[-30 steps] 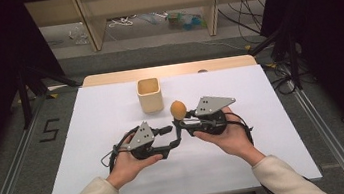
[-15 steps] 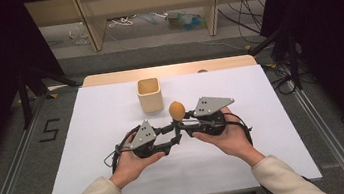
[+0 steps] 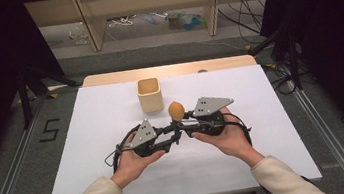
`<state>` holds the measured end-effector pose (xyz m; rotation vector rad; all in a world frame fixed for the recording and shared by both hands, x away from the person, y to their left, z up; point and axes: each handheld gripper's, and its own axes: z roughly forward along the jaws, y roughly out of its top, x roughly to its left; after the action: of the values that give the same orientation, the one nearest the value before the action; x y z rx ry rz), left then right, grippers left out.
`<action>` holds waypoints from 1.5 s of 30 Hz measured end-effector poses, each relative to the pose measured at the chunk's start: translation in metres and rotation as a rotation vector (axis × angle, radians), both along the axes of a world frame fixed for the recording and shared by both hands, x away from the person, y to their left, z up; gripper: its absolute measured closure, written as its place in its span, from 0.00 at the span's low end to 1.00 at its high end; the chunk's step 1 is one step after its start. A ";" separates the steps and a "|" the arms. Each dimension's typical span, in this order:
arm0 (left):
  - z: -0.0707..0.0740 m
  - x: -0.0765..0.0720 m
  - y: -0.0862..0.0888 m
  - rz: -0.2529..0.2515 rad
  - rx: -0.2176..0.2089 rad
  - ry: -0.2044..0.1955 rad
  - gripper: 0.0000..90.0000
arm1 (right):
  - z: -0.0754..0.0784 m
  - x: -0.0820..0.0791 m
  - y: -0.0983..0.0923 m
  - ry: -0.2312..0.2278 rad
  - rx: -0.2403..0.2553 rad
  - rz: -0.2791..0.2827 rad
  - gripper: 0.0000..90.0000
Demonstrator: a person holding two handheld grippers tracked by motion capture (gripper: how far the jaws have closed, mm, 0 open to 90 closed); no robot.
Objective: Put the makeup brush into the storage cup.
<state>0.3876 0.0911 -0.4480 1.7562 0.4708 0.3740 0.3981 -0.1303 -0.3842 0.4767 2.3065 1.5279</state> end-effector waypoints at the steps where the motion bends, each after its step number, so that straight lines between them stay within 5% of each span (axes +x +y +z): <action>1: 0.000 0.000 0.000 0.001 -0.001 0.002 0.73 | 0.000 0.000 0.000 -0.002 0.000 -0.001 0.73; 38: 0.002 0.000 -0.001 0.016 -0.031 0.009 0.82 | 0.002 0.000 0.001 0.009 0.035 -0.006 0.72; 45: 0.003 0.000 0.000 0.019 -0.062 0.015 0.82 | 0.004 -0.001 0.001 0.018 0.070 -0.038 0.51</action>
<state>0.3872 0.0914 -0.4446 1.6962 0.5049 0.3562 0.3972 -0.1294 -0.3806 0.5509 2.2506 1.5969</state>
